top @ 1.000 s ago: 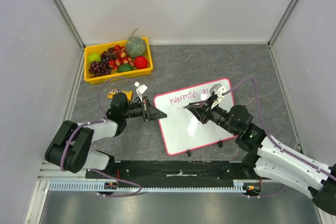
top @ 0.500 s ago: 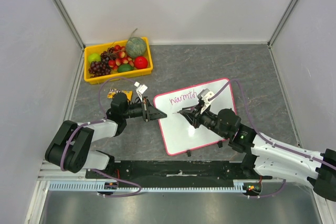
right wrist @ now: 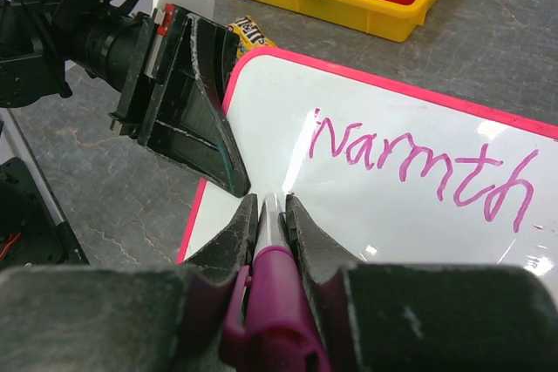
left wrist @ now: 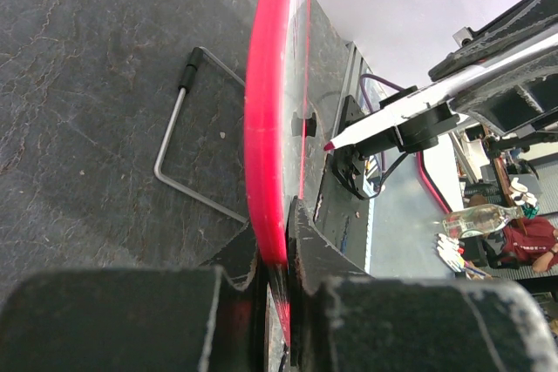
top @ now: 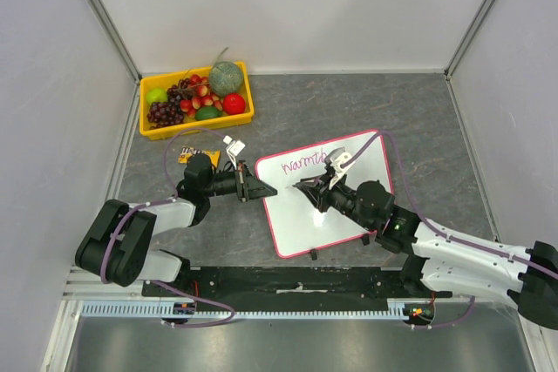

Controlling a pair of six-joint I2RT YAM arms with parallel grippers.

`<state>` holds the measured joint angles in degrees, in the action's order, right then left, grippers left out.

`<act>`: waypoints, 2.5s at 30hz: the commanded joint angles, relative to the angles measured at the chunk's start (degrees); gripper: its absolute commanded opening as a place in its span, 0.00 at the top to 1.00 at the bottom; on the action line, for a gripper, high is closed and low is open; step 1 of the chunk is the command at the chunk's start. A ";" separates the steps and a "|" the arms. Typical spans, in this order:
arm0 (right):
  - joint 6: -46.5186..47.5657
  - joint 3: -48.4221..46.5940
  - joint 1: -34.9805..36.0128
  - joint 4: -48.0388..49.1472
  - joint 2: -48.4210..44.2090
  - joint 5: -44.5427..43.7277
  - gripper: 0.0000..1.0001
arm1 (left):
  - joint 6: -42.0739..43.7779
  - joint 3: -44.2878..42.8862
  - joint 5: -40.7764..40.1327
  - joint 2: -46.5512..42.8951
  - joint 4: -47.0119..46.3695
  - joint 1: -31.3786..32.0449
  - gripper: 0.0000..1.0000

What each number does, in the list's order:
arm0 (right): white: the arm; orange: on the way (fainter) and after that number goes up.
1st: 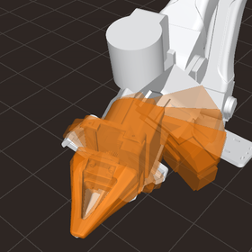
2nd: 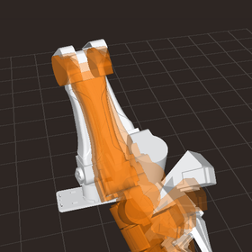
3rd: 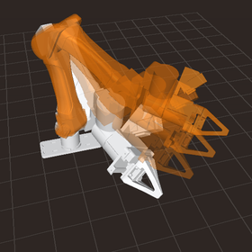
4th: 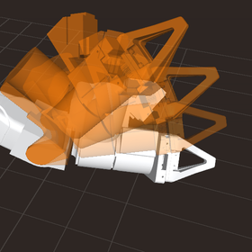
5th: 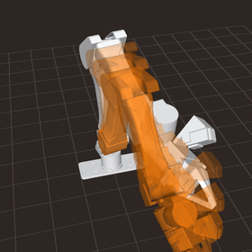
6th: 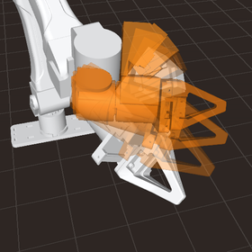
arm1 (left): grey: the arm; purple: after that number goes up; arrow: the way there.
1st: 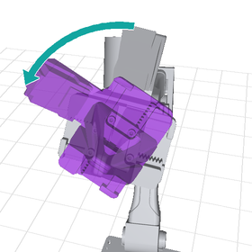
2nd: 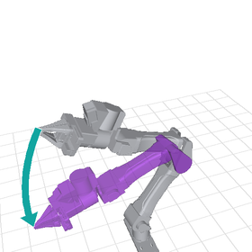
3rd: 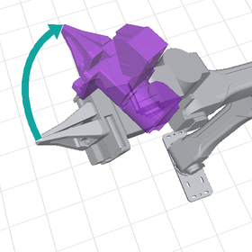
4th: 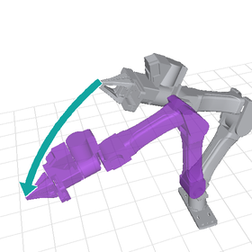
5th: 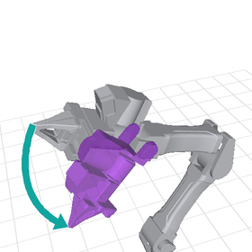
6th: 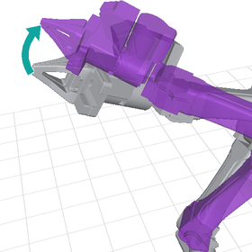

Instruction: Write a sentence on the whiteboard

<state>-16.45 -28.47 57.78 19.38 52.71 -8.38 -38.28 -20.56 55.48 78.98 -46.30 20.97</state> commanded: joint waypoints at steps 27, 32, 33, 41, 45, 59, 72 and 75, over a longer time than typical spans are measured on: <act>-0.78 -0.97 0.40 -1.89 3.02 -11.48 1.00 | 12.71 0.52 -0.55 2.67 2.27 0.21 0.98; -1.66 -1.24 0.40 -1.97 3.36 -13.24 1.00 | 12.53 0.52 -0.46 2.85 2.09 0.30 0.98; -1.83 -1.33 0.40 -1.89 3.45 -13.76 1.00 | 12.53 0.52 -0.46 2.76 2.09 0.21 0.98; -2.19 -2.38 0.40 -1.01 4.42 -13.68 1.00 | 12.44 0.52 -0.20 2.85 2.01 0.30 0.98; -2.10 -2.99 0.40 -0.48 4.86 -12.19 1.00 | 12.53 0.52 -0.29 2.93 2.01 0.21 0.98; -3.33 -2.12 0.40 -2.85 4.69 -8.49 1.00 | 12.44 0.43 -0.20 3.02 1.92 0.30 0.98; -5.52 0.87 0.49 -5.05 2.84 -7.00 1.00 | 12.53 0.34 -0.20 3.11 1.92 0.30 0.98; -5.61 1.31 0.49 -5.75 2.40 -7.44 1.00 | 12.53 0.43 -0.29 3.11 2.01 0.30 0.98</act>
<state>-21.89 -28.67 58.39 17.85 55.59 -14.66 -38.33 -21.06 56.16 80.53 -46.39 20.60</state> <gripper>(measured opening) 0.190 0.101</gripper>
